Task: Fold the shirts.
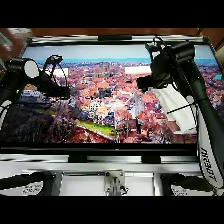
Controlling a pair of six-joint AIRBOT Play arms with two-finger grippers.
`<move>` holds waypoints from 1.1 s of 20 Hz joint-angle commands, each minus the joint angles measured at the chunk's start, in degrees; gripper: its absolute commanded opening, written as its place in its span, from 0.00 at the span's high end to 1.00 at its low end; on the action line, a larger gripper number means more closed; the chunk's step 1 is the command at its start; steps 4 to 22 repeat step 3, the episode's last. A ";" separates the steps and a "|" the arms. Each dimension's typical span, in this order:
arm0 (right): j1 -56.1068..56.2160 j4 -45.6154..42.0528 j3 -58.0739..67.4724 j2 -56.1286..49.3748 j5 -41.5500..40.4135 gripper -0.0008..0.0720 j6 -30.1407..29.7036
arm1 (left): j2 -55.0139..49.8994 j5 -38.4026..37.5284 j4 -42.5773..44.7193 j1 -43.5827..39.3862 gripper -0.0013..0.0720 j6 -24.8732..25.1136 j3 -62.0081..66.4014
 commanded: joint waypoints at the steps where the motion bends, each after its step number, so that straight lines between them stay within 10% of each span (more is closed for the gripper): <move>1: 0.28 0.04 0.04 -0.04 -0.07 0.24 0.00 | -0.07 0.02 0.20 0.00 0.23 0.09 -0.02; 22: 0.28 0.04 0.04 -0.02 -0.07 0.24 -0.02 | -0.07 0.02 0.20 0.00 0.23 0.15 -0.02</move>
